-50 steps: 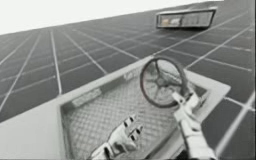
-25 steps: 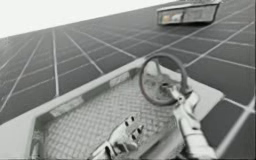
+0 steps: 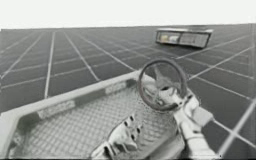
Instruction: Pick up and drop off the object
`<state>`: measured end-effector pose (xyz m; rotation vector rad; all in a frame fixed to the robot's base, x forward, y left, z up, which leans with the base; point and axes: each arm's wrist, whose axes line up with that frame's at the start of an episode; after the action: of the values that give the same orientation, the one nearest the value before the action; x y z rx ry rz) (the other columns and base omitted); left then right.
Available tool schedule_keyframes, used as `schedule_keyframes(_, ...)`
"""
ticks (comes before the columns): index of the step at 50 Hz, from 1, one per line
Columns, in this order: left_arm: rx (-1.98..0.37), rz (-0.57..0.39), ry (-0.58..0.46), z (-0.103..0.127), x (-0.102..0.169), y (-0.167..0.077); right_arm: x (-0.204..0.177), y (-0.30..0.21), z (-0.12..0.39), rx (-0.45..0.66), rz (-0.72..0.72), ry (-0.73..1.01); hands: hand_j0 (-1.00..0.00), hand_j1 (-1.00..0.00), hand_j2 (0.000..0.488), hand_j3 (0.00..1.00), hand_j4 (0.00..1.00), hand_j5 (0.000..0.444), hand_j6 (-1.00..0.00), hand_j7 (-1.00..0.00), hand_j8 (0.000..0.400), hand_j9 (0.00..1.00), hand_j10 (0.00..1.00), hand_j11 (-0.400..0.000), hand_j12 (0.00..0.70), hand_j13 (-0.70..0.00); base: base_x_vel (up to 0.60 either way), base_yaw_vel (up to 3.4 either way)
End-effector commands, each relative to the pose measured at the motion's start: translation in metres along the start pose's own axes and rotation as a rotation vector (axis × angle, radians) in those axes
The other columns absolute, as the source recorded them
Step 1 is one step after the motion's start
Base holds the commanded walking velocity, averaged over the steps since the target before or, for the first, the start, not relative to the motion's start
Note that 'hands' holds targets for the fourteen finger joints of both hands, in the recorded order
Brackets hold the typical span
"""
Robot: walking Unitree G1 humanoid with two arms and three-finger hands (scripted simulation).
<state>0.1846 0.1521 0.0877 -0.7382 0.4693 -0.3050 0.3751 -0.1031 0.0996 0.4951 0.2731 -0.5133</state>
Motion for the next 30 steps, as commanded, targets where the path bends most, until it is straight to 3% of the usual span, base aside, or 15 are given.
schedule_keyframes(1, 0.02, -0.008, 0.0, 0.0021, 0.0012, -0.0048, 0.0015, 0.0001, 0.0156, 0.041, 0.009, -0.054, 0.0, 0.0, 0.0, 1.0, 1.0, 0.0, 0.0, 0.0, 0.0, 1.0, 1.0, -0.4, 0.0, -0.7, 0.23, -1.62)
schedule_keyframes(30, 0.02, -0.008, 0.0, 0.0021, 0.0012, -0.0048, 0.0015, 0.0001, 0.0156, 0.041, 0.009, -0.054, 0.0, 0.0, 0.0, 1.0, 1.0, 0.0, 0.0, 0.0, 0.0, 1.0, 1.0, -0.4, 0.0, -0.7, 0.24, -1.52)
